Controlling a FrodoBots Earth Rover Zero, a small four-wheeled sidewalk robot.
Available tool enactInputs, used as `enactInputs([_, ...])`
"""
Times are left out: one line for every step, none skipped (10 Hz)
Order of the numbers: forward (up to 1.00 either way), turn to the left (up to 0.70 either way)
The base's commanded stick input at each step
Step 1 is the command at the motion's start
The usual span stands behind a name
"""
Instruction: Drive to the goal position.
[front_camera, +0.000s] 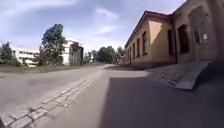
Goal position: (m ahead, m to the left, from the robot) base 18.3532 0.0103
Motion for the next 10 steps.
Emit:
enactInputs([0.7,0.0])
enactInputs([0.7,0.0])
enactInputs([0.7,0.0])
enactInputs([0.7,0.0])
enactInputs([0.7,0.0])
enactInputs([0.7,0.0])
enactInputs([0.7,0.0])
enactInputs([0.7,0.0])
enactInputs([0.7,0.0])
enactInputs([0.7,0.0])
